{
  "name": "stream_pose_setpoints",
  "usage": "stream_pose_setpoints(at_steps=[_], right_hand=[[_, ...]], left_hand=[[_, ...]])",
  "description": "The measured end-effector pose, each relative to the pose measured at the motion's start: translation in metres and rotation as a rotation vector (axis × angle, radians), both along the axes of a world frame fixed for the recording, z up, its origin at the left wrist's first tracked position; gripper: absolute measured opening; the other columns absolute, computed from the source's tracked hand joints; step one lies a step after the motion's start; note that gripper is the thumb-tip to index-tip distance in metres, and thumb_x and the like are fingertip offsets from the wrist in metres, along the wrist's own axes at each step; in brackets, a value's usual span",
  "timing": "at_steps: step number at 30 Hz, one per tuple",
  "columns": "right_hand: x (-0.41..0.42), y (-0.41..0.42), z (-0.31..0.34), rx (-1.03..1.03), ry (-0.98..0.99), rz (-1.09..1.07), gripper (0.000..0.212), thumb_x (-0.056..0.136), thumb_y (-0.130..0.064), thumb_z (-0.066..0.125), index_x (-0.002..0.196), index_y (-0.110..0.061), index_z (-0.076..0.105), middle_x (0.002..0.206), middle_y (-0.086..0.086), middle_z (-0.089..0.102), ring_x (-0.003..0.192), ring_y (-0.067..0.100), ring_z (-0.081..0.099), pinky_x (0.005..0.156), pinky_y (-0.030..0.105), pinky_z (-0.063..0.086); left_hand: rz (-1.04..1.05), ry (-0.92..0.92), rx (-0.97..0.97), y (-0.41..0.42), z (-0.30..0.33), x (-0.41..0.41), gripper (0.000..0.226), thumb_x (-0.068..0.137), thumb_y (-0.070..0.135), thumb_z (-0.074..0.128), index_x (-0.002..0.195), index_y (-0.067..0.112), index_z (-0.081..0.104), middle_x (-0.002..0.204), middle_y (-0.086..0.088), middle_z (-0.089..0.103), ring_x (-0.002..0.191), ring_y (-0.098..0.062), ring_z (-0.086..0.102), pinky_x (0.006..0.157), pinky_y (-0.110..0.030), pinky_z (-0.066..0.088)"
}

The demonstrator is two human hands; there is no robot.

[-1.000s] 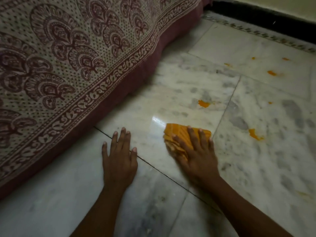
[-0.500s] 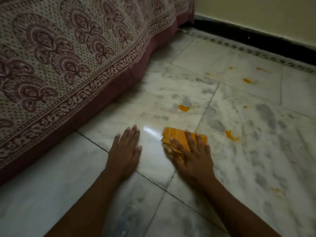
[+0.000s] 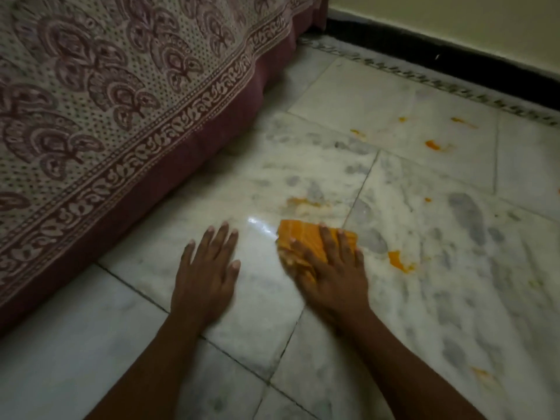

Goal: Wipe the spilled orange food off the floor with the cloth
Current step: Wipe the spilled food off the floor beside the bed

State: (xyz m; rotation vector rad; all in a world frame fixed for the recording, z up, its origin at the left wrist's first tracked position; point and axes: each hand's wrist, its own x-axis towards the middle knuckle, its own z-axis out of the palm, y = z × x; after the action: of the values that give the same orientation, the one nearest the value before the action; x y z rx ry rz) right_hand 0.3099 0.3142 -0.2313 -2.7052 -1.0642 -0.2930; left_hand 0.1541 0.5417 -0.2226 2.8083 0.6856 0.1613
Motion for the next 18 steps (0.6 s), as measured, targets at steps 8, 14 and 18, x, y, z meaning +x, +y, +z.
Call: stream_pose_setpoints(at_steps=[8,14,18], right_hand=[[0.049,0.127,-0.003,0.161,0.058,-0.273,0.058,0.094,-0.069,0.051,0.149,-0.052,0.047,0.168,0.011,0.034,0.156,0.047,0.023,0.121,0.068,0.007],[0.027,0.058,0.014,-0.054,0.068,0.142,0.06,0.097,-0.073,0.034,0.155,-0.059,0.029,0.174,-0.002,0.018,0.161,0.034,0.013,0.121,0.062,0.022],[0.035,0.053,0.026,-0.141,0.171,-0.037,0.067,0.092,-0.075,0.04,0.155,-0.061,0.023,0.175,-0.001,0.011,0.16,0.038,0.011,0.117,0.063,0.024]], left_hand=[[0.029,0.015,-0.038,-0.004,0.004,-0.003,0.068,0.104,0.045,0.028,0.167,0.028,0.007,0.175,0.01,0.0,0.162,-0.012,0.001,0.128,-0.045,0.012],[0.064,0.037,-0.041,-0.002,0.009,0.001,0.073,0.102,0.042,0.037,0.167,0.018,0.013,0.176,0.002,0.008,0.162,-0.016,0.01,0.126,-0.049,0.024],[0.07,0.066,-0.071,0.003,0.013,0.003,0.076,0.102,0.043,0.038,0.167,0.016,0.011,0.176,0.0,0.006,0.162,-0.017,0.007,0.128,-0.048,0.019]])
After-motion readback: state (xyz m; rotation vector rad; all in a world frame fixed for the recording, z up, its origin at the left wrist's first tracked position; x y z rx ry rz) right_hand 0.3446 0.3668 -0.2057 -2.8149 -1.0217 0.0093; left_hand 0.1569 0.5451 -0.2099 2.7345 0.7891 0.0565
